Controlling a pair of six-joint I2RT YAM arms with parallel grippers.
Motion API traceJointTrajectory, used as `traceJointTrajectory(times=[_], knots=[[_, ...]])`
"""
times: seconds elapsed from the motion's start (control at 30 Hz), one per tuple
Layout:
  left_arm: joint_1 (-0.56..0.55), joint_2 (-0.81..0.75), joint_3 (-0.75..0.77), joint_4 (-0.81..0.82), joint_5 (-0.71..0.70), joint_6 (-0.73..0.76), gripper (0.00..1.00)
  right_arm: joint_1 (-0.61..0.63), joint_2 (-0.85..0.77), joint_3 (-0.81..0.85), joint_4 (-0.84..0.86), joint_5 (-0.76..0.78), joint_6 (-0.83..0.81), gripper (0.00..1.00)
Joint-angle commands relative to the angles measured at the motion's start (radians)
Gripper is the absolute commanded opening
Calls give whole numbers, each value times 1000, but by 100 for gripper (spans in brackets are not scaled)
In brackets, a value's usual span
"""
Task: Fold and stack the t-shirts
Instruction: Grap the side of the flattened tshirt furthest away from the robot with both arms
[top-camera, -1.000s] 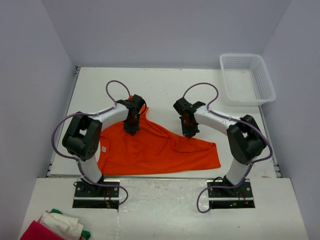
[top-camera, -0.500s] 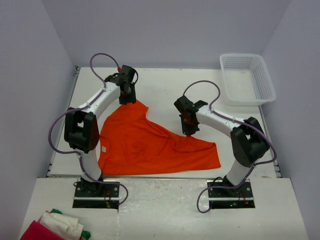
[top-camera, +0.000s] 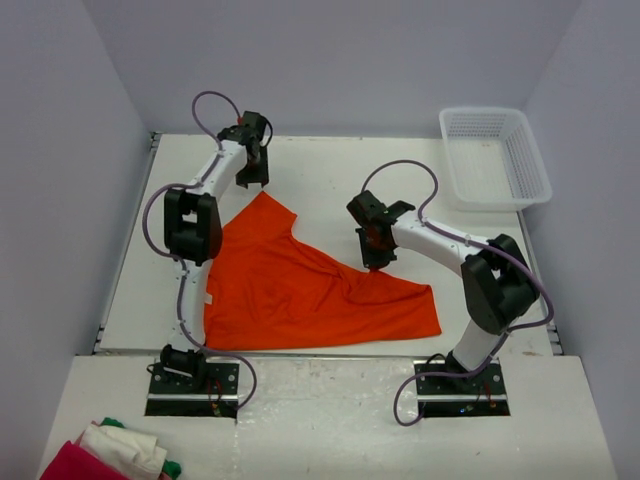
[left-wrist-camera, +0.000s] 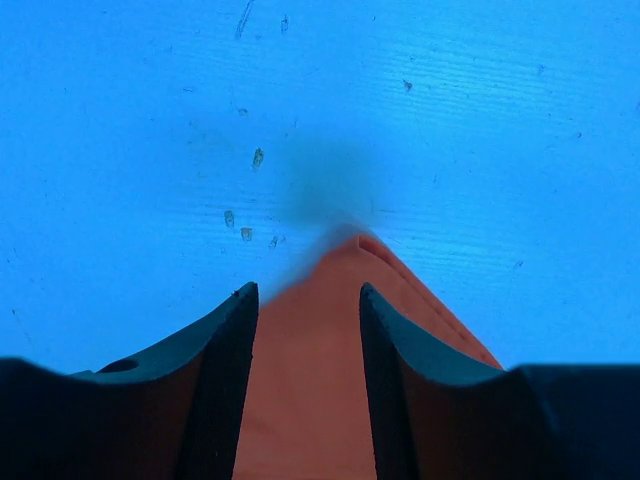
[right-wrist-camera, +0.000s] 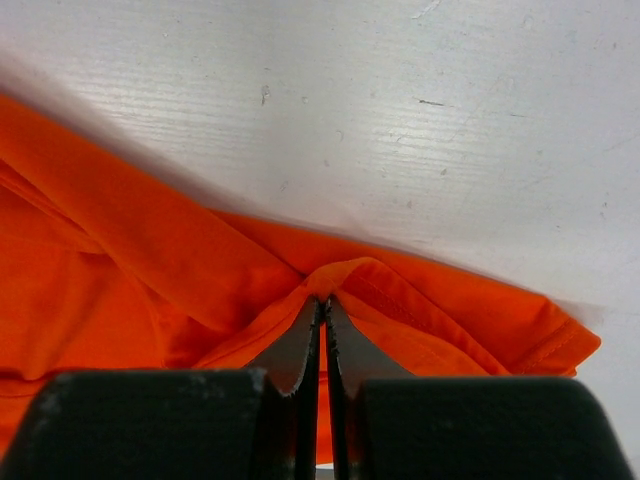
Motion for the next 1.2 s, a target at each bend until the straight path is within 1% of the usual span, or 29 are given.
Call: traceJointTrajectory(times=[0.0,0.27,0.37,0.43,0.57,0.67,0.93,1.07,1.17], knots=[[29,29,85,-39,15,64,47,4,-21,30,3,1,-16,0],[49,95,150,-20,106,90,44,4,-9,26,9,-14,-6,0],[49,108,139,-7,148,100,44,3,-8,29,13,-14,-8,0],[49,108,121,10,214,105,44,4,-5,32,11,-14,-8,0],[37,106,93,30,252,117,44,4,-3,33,13,-14,-8,0],[35,112,84,33,284,125,46,4,-4,30,13,-16,-8,0],[35,141,66,35,311,131,47,4,-27,18,13,-14,-8,0],[35,149,46,36,298,133,45,4,-29,15,13,-14,-6,0],[35,148,38,33,289,134,41,4,-29,13,13,-16,-6,0]])
